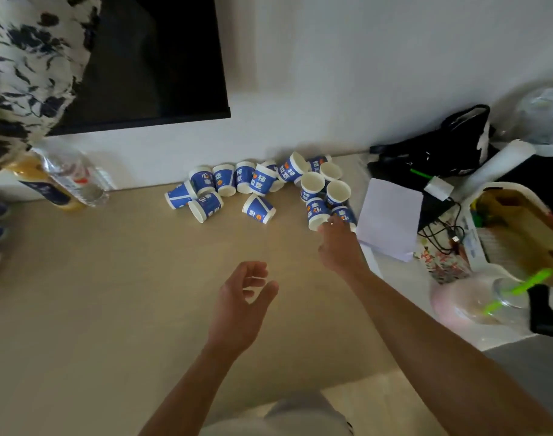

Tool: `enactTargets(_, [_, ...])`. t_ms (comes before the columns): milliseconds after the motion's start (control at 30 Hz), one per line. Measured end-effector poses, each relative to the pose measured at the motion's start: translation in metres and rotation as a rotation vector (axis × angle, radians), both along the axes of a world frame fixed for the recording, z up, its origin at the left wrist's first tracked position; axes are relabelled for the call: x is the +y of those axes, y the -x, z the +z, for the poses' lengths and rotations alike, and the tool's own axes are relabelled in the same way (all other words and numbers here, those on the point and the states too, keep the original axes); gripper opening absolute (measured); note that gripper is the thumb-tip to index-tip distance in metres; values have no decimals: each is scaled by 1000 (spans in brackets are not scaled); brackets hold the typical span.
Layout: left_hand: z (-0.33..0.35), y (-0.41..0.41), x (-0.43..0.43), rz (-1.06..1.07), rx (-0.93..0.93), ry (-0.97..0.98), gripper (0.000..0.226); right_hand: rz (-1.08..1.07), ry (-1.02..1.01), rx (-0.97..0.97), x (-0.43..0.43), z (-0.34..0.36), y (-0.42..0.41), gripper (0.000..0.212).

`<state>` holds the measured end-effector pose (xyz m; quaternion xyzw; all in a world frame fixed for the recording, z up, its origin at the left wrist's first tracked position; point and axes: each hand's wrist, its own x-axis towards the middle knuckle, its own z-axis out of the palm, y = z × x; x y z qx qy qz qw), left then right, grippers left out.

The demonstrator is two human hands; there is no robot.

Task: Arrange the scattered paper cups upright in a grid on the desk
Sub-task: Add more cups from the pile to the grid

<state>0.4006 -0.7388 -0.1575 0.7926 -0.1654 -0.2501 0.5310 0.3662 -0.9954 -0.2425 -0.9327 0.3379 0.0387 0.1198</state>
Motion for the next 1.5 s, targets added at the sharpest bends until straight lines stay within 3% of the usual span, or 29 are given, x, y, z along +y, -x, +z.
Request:
enactTargets(133, [-3, 5, -13, 30, -32, -40, 21, 175, 163, 157, -27, -25, -8, 35])
enactTargets(333, [-7, 11, -23, 81, -43, -68, 22, 284, 246, 124, -50, -51, -15, 31])
enactTargets(433, [-4, 11, -24, 103, -49, -76, 22, 310, 254, 141, -49, -42, -18, 47])
enactTargets(567, [-2, 10, -28, 107, -55, -93, 23, 258, 214, 23, -52, -28, -12, 59])
enactTargets(700, [-1, 7, -38, 62, -107, -140, 32, 149, -109, -193, -45, 4, 0, 40])
enactTargets(833, [-3, 3, -55, -65, -230, -244, 60, 81, -496, -331, -32, 42, 17, 19])
enactTargets(967, [2, 3, -78, -189, -280, -297, 88, 81, -714, -364, -16, 77, 25, 22])
enactTargets(1133, [1, 5, -96, -104, -285, -148, 68, 97, -902, -437, -7, 102, 34, 26])
enactTargets(1233, [2, 4, -96, -35, -281, -120, 59, 115, -971, -488, -17, 98, 30, 17])
enactTargets(1333, [0, 3, -91, 14, -263, -104, 56, -26, -704, -434, -48, 58, 17, 13])
enactTargets(1400, [-1, 4, -86, 25, -245, -99, 55, -53, -422, -241, -69, 23, 9, 31])
enactTargets(1500, [-1, 7, -78, 50, -211, -95, 55, 78, -179, 79, -84, -16, 1, 48])
